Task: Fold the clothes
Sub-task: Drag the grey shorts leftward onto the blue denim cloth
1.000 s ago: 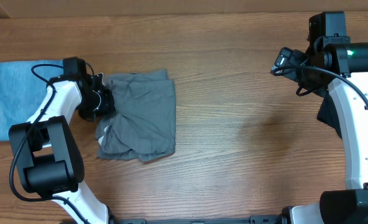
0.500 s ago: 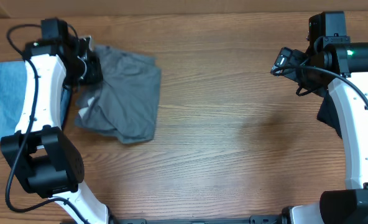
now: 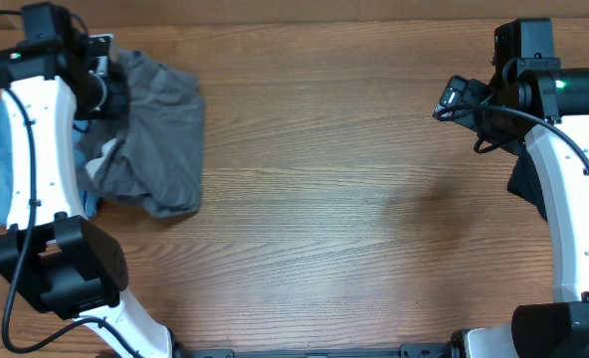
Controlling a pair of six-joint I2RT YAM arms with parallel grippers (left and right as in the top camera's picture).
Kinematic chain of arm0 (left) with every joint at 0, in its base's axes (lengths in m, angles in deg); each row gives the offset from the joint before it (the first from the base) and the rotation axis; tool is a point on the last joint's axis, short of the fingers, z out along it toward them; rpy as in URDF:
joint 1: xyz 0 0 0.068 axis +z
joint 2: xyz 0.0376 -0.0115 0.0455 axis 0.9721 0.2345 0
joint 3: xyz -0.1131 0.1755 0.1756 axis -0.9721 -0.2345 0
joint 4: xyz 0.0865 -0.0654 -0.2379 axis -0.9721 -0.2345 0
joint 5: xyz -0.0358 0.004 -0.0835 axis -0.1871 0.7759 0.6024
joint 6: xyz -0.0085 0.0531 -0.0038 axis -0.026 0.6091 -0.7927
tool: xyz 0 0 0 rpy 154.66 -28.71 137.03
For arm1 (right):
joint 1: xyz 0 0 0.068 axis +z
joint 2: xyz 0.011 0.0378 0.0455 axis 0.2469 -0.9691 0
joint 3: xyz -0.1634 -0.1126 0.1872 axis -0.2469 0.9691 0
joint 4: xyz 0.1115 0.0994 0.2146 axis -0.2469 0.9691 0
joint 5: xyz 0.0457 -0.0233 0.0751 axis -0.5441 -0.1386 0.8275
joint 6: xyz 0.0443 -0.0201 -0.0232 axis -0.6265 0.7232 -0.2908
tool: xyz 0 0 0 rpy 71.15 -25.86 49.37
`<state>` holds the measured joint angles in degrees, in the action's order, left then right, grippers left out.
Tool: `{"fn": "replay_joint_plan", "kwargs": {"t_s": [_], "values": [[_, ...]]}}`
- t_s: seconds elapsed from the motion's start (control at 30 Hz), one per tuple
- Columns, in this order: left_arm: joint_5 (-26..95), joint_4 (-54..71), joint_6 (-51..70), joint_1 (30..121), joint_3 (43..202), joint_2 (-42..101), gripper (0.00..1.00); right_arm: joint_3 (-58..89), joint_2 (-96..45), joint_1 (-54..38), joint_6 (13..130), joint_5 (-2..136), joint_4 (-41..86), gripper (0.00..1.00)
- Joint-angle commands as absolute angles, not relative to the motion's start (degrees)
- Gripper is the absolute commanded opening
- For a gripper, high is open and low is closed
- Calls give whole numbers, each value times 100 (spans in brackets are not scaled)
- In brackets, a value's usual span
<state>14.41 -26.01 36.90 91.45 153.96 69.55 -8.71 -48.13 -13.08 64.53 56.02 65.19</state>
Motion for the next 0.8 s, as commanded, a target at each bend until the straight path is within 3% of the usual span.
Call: {"fn": "replay_joint_plan", "kwargs": {"t_s": [0.0,0.77], "values": [[1378,-2662,3825,9527,16001,6776,4,-862,-4819,-1314,6423,5615,6495,100],[781,-1683,5283,10821,16130,7318,4,-862,-4819,-1314,6423,5615,6495,100]]}}
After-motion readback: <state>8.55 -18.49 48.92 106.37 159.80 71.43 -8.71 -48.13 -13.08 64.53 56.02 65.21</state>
